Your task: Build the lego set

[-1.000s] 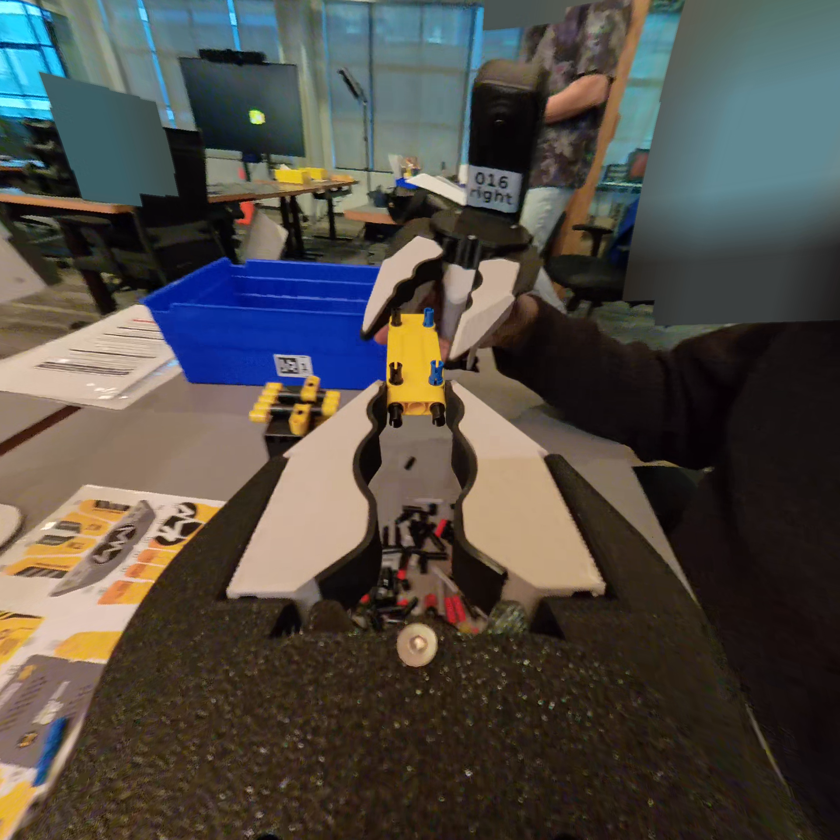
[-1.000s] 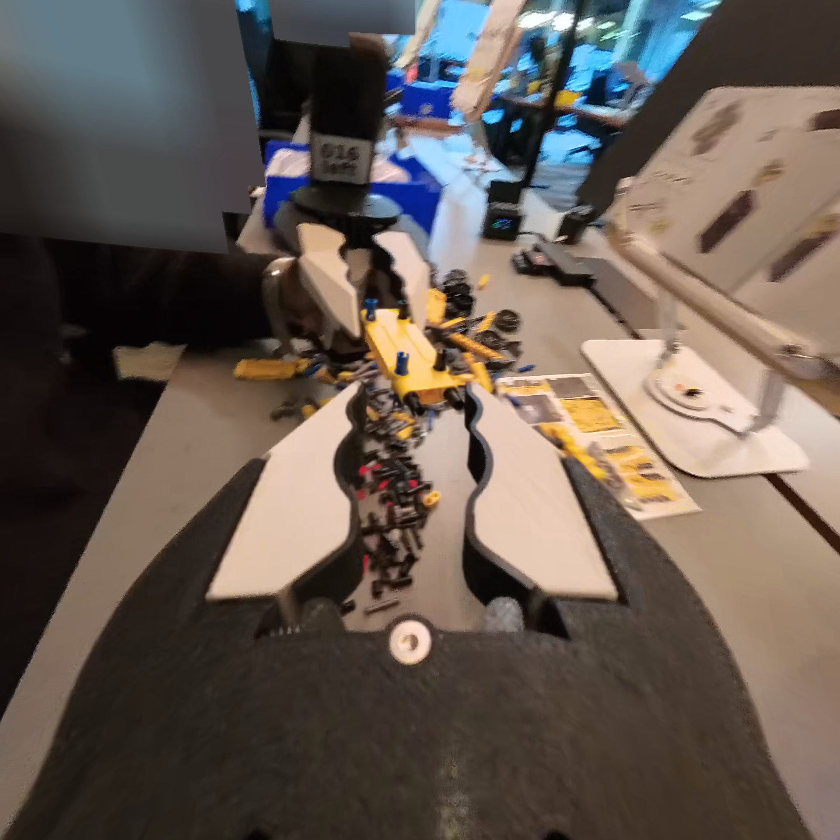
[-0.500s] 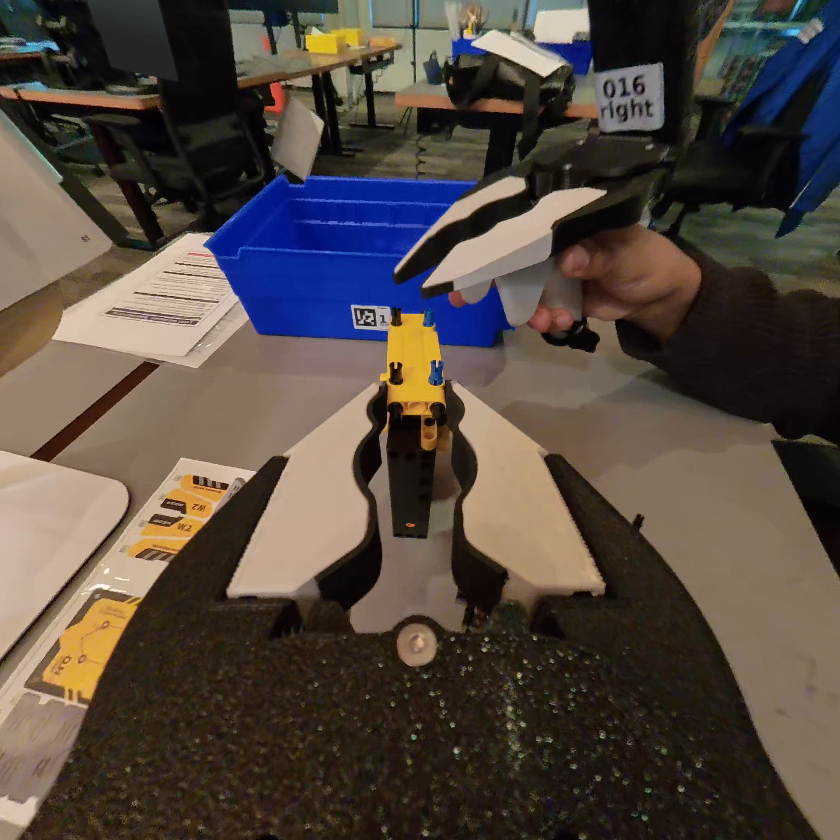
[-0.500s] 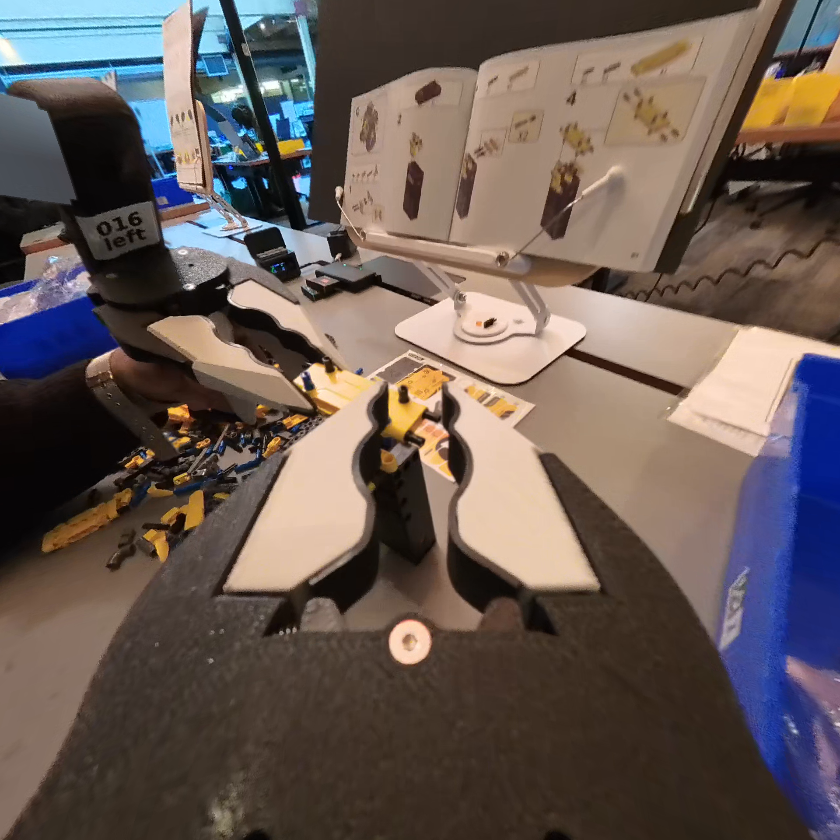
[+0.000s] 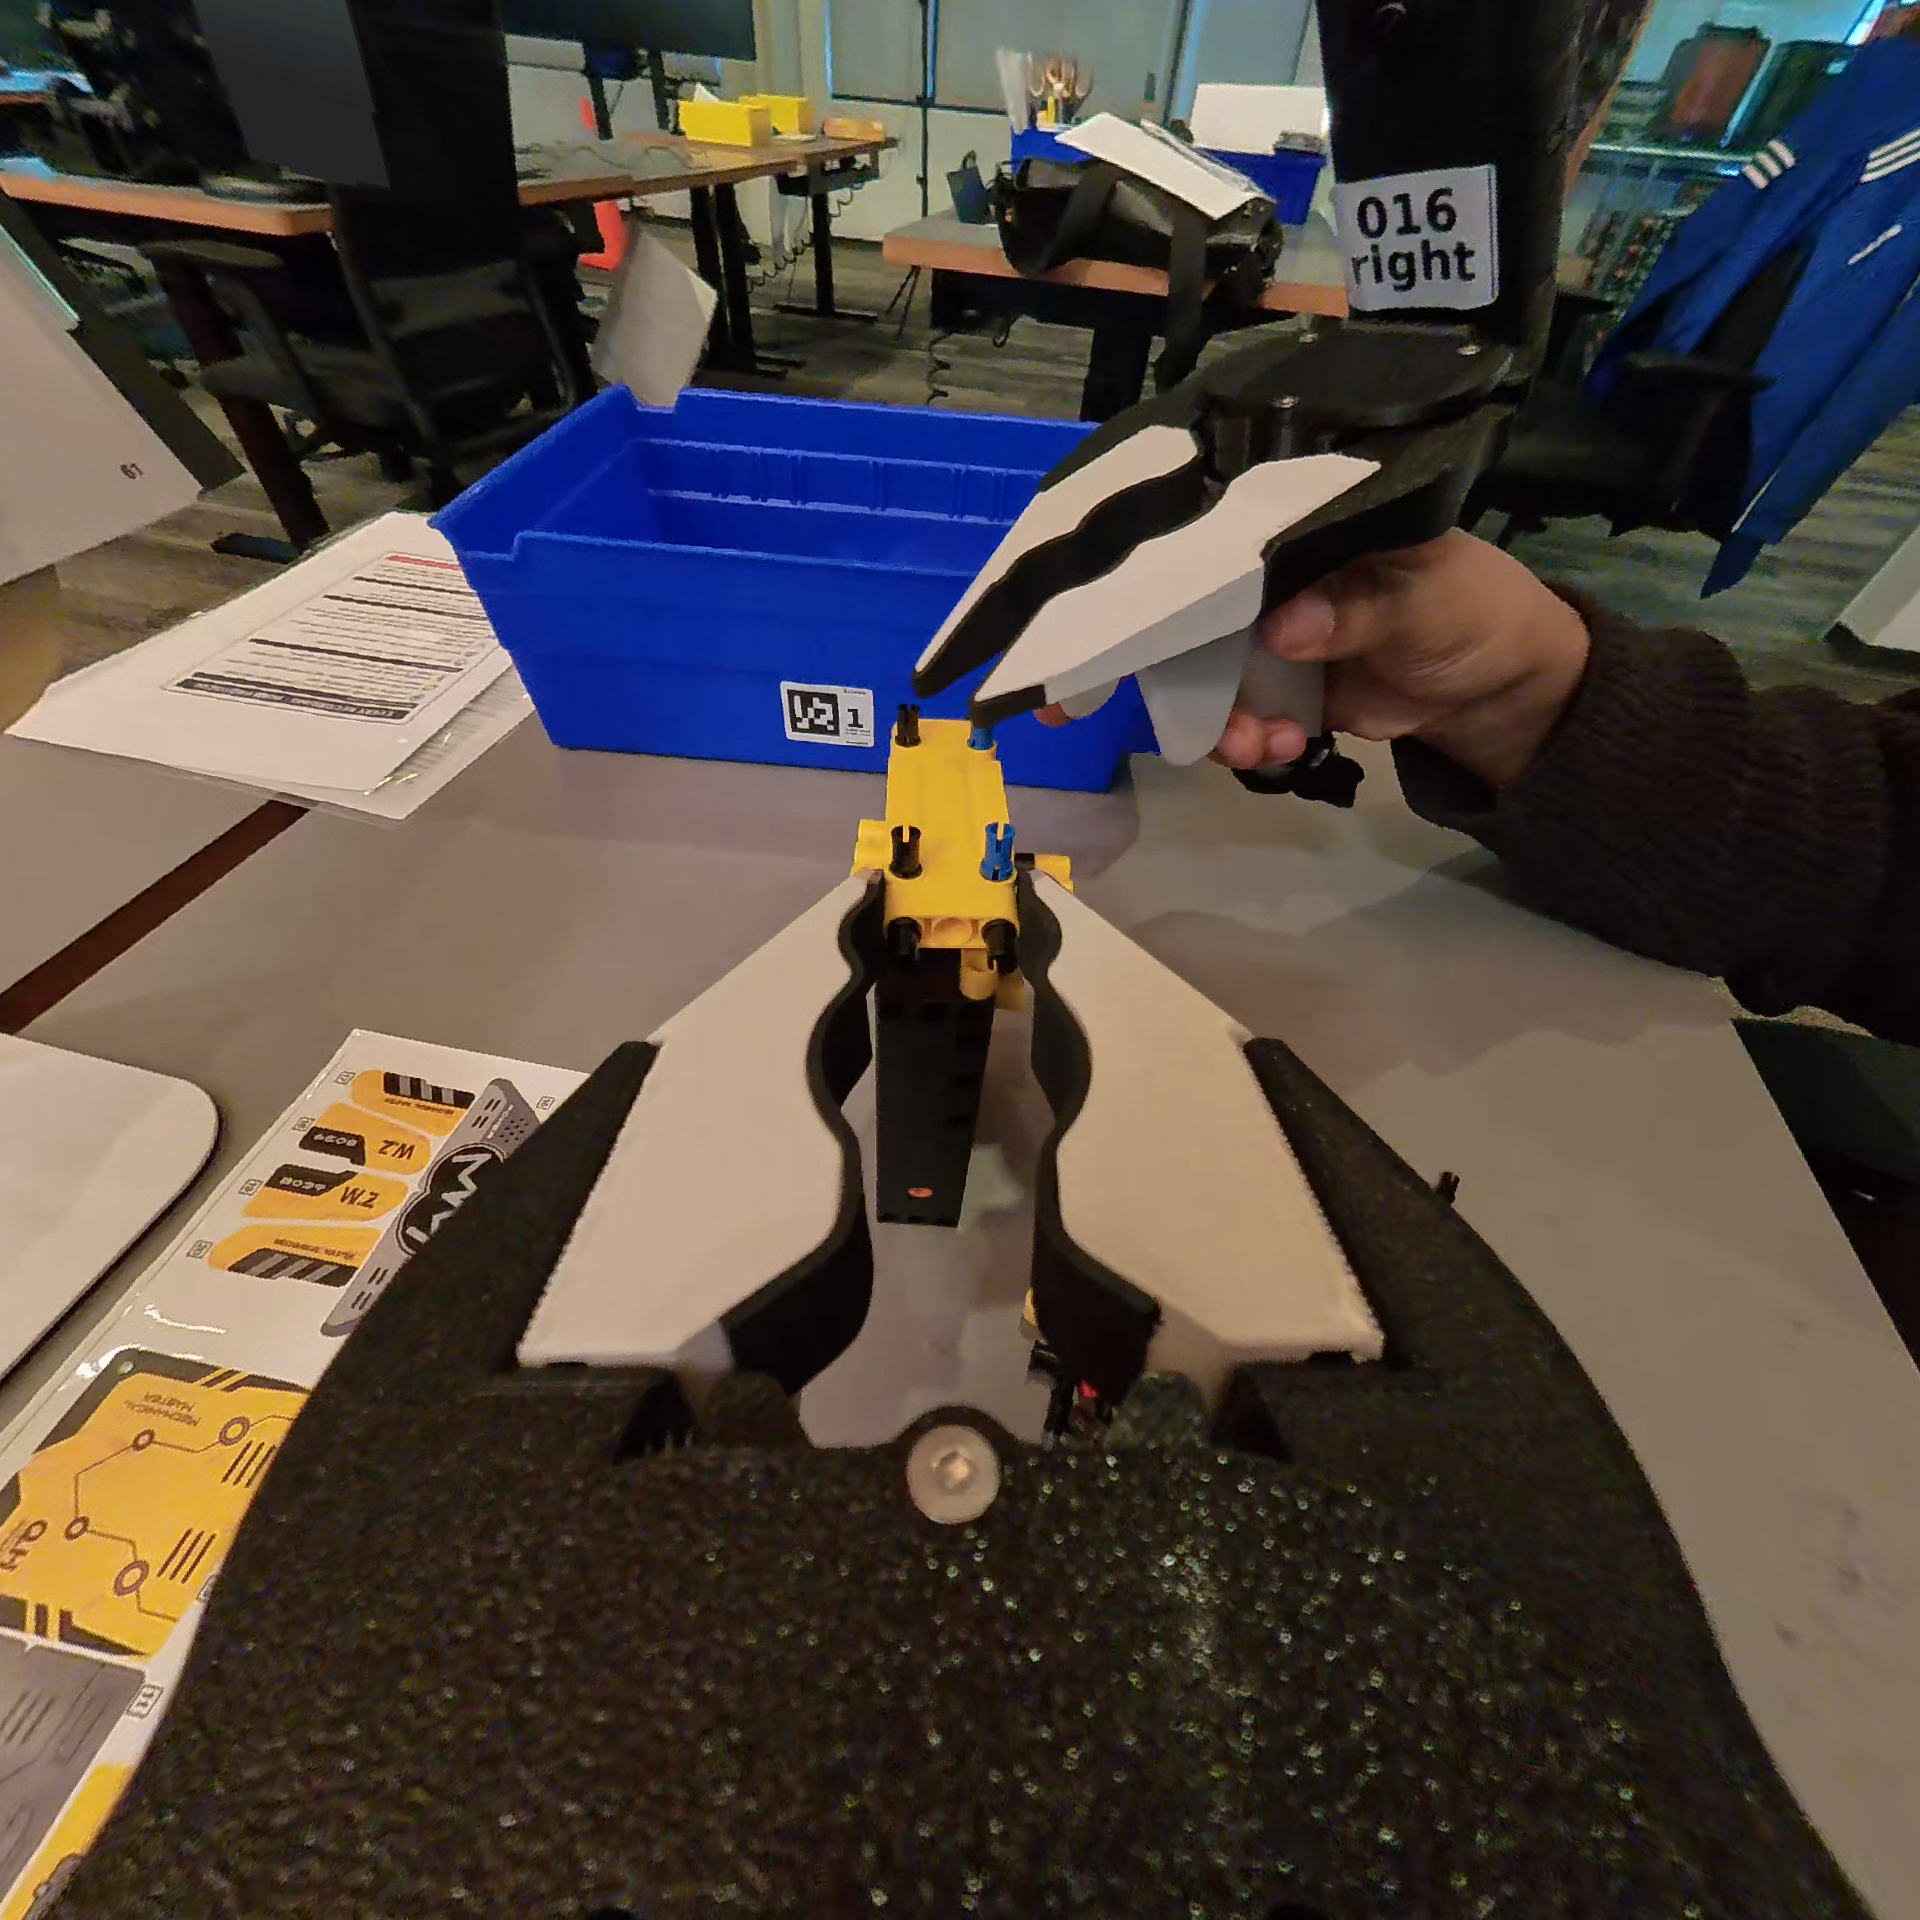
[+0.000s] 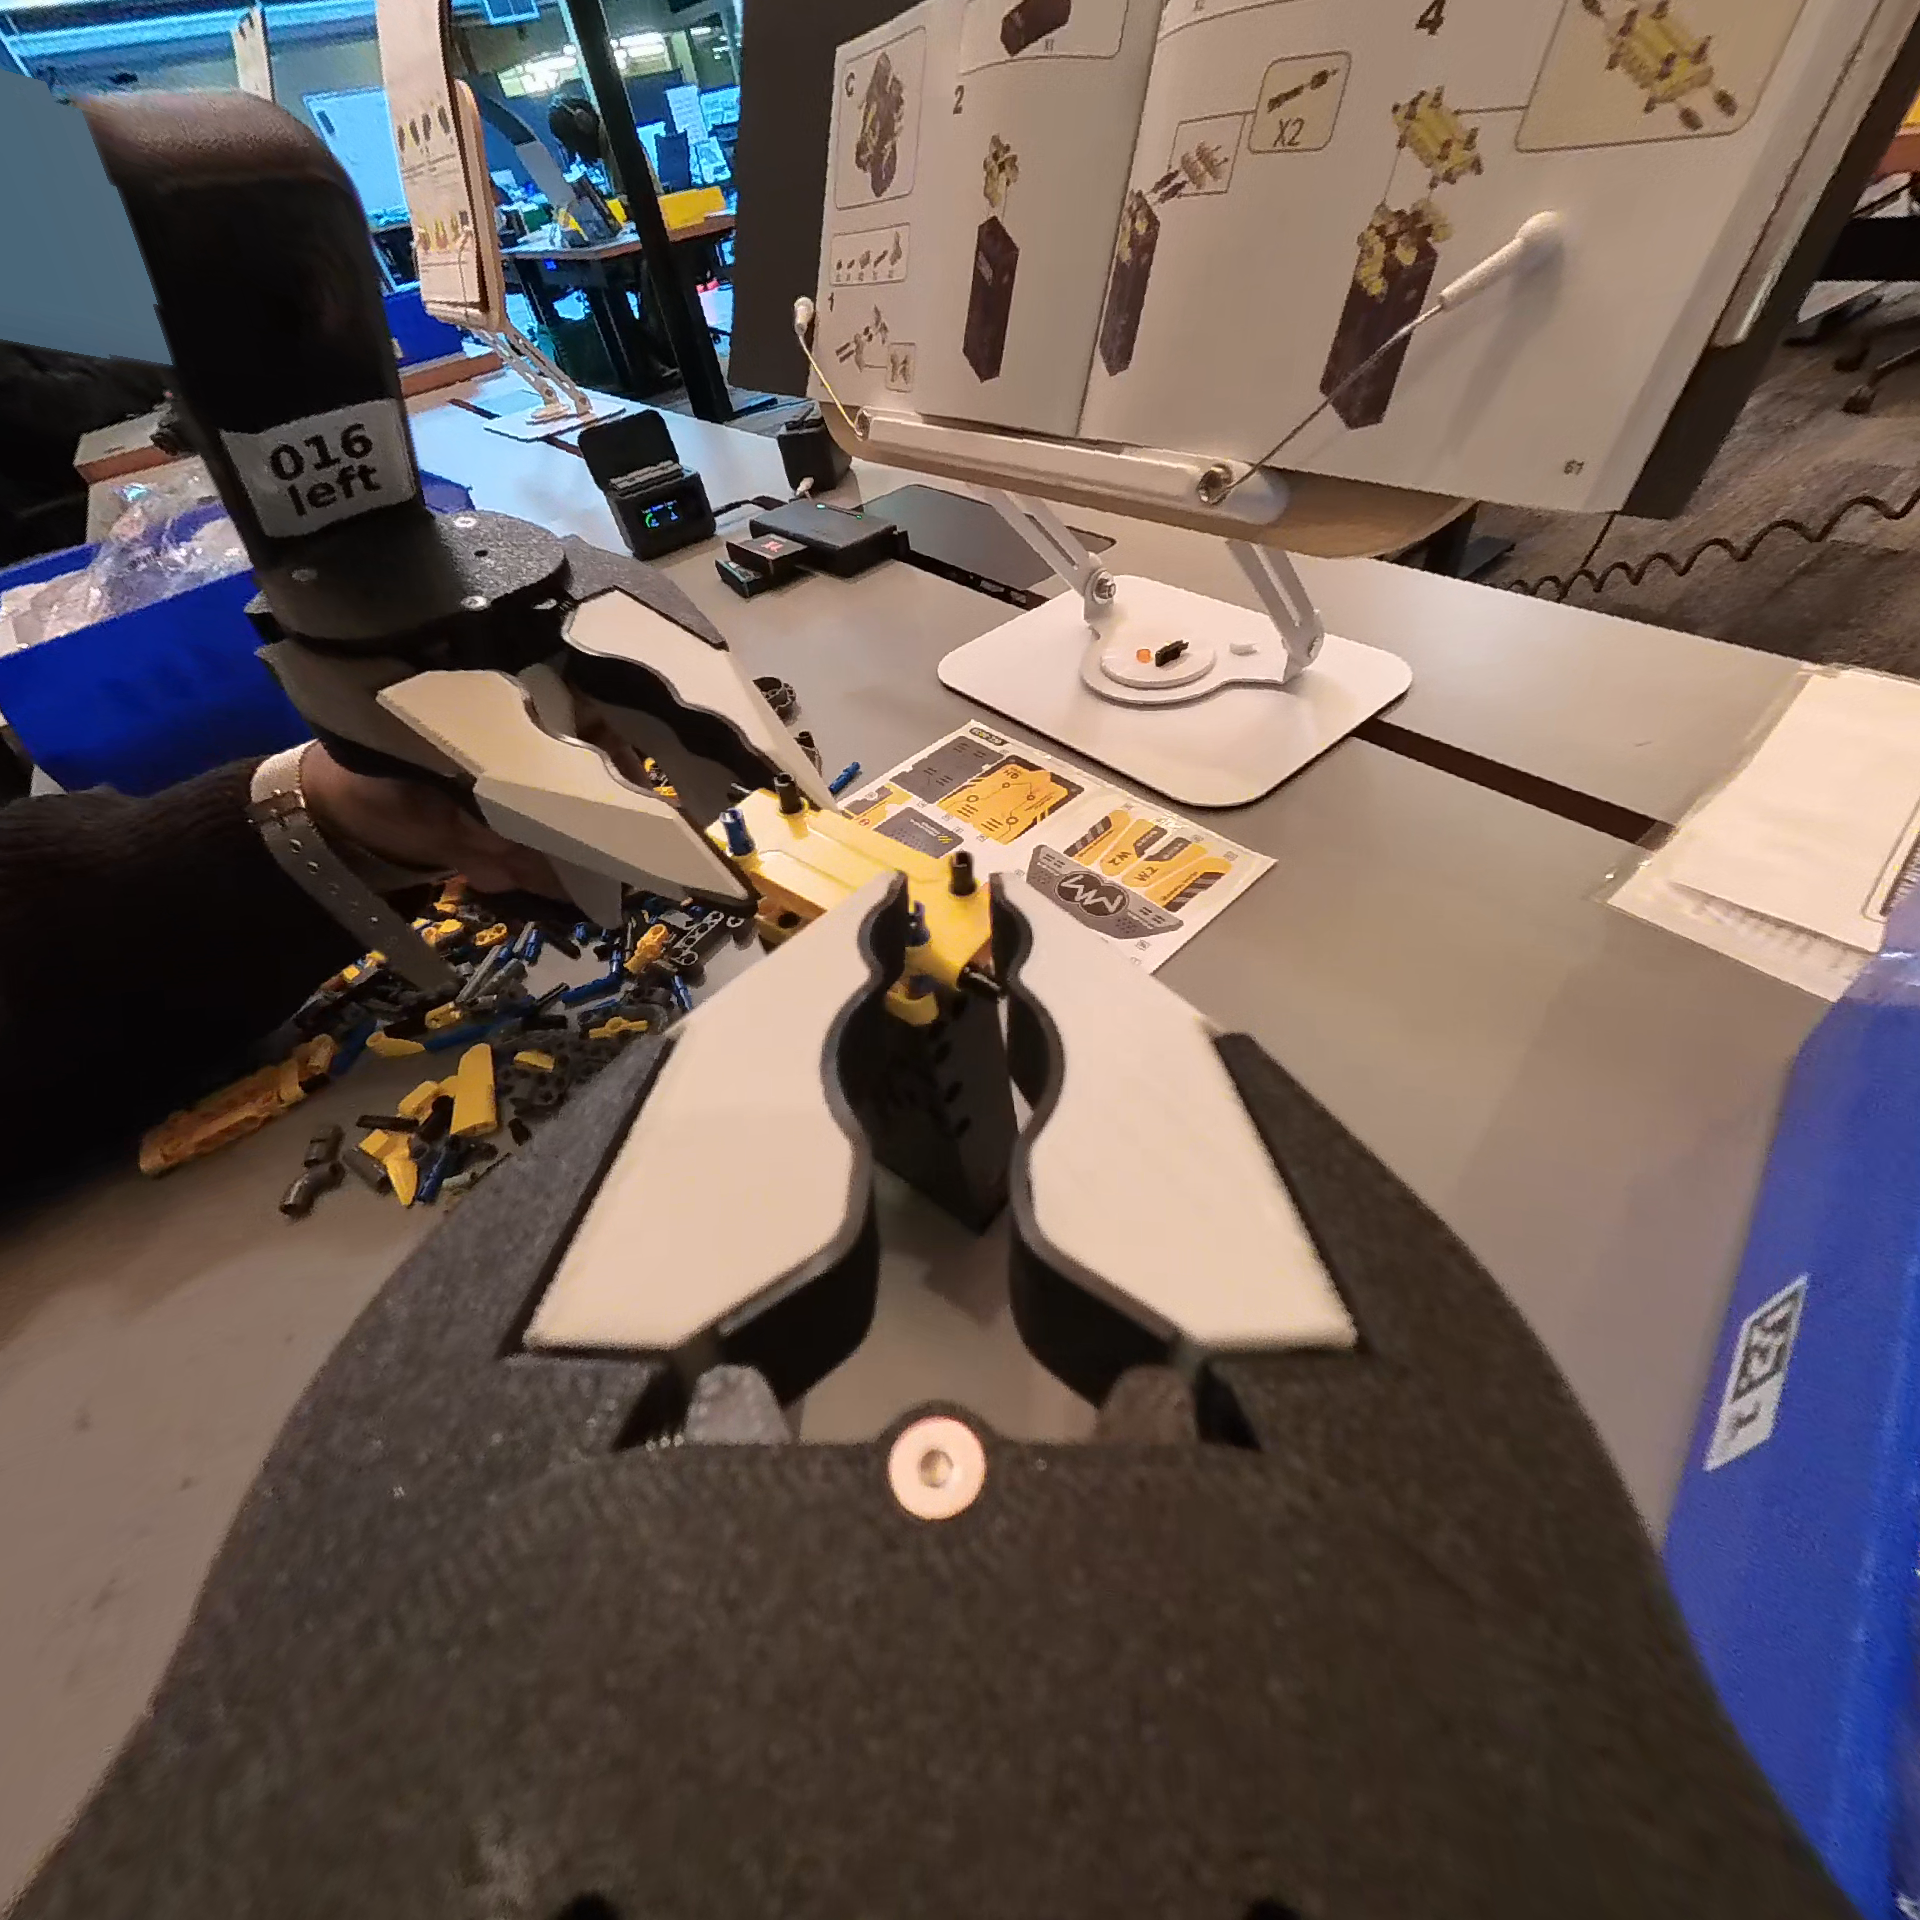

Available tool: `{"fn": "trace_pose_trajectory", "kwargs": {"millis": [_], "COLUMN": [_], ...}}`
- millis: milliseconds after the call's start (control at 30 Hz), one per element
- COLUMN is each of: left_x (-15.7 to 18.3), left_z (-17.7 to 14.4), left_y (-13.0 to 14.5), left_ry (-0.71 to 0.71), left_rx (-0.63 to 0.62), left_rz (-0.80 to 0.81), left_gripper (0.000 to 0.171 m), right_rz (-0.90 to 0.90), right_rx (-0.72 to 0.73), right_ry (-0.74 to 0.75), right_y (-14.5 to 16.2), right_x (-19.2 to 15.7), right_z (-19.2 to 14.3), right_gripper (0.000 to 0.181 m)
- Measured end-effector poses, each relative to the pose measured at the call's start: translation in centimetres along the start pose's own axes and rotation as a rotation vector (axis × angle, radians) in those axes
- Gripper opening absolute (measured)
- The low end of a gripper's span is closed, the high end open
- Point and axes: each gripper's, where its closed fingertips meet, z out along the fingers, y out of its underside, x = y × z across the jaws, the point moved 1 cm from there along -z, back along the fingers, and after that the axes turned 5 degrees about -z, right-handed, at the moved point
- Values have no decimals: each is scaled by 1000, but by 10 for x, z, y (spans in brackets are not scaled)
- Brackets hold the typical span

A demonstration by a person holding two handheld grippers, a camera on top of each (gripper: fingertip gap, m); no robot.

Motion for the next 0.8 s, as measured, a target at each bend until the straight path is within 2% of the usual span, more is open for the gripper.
{"fn": "trace_pose_trajectory", "kwargs": {"millis": [233,333,800], "left_x": [-1,-2,-1], "left_z": [-1,-2,0], "left_y": [3,4,6], "left_ry": [13,15,14], "left_rx": [1,-1,-5], "left_rz": [-17,-19,-19], "left_gripper": [24,24,25], "right_rz": [-60,-82,-111], "right_rx": [-20,-38,-57], "right_ry": [-25,-14,-15], "right_y": [2,5,6], "right_x": [-8,-8,-8], "right_z": [1,3,1], "right_gripper": [15,5,5]}}
